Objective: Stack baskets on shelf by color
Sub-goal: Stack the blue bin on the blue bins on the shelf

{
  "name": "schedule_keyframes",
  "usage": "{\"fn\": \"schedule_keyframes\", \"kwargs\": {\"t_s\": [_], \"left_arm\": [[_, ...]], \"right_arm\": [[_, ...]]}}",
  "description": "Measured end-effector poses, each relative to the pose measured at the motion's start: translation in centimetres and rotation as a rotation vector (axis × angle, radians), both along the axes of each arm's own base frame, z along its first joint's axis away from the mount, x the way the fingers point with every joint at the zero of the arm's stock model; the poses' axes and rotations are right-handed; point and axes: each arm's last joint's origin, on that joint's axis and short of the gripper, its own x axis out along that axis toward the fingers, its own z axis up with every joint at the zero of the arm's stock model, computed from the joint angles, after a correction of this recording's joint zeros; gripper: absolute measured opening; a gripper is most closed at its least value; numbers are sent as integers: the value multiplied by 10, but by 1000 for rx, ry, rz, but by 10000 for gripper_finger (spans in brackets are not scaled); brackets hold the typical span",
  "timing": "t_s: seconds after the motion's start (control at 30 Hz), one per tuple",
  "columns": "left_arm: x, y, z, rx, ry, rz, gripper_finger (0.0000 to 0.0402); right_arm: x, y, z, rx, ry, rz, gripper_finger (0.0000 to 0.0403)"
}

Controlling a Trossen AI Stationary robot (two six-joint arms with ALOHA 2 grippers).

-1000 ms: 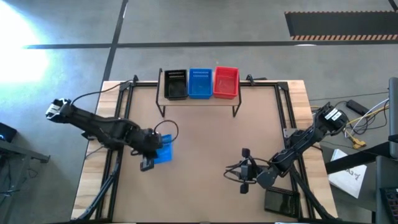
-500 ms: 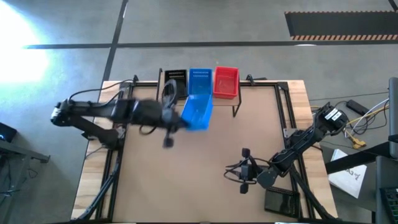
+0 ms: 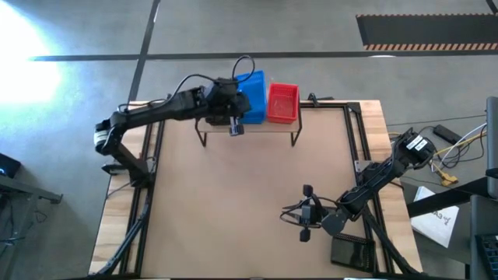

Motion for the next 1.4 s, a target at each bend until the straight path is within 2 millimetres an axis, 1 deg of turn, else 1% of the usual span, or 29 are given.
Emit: {"fn": "schedule_keyframes", "kwargs": {"t_s": [0.07, 0.17, 0.43, 0.53, 0.7, 0.83, 0.93, 1.03, 1.13, 1.23, 1.33, 1.4], "left_arm": [[0, 8, -6, -3, 27, 17, 4], [1, 13, -14, -10, 50, 28, 4], [1, 12, -16, -4, 71, 15, 7], [-1, 11, -17, -14, 97, 15, 27], [-3, 11, -19, -22, 119, 14, 81], [-4, 5, -10, -9, 94, 6, 117], [-7, -3, -2, -6, 68, -2, 131], [-10, -8, 1, -30, 41, 8, 134], [-10, -7, -5, -60, 44, 31, 128], [-6, 3, -17, -94, 57, 97, 116], [1, 14, -28, -102, 48, 203, 103], [8, 19, -34, -102, 34, 226, 93]], "right_arm": [[0, 0, 0, 0, 0, 0, 43], [0, 0, 0, 0, 0, 0, 43], [0, 0, 0, -1, 2, 0, 43], [0, 0, 0, -1, 2, 0, 43], [0, 0, 0, -1, 2, 1, 43], [0, 0, 0, -1, 2, 0, 43], [0, 0, -1, -2, 3, 1, 43], [0, 0, -1, -2, 3, 1, 43], [0, 0, -1, -4, 4, 1, 43], [0, 0, -1, -3, 4, 1, 43], [0, 0, -1, -2, 2, 1, 43], [0, 0, -1, -2, 2, 0, 43]]}}
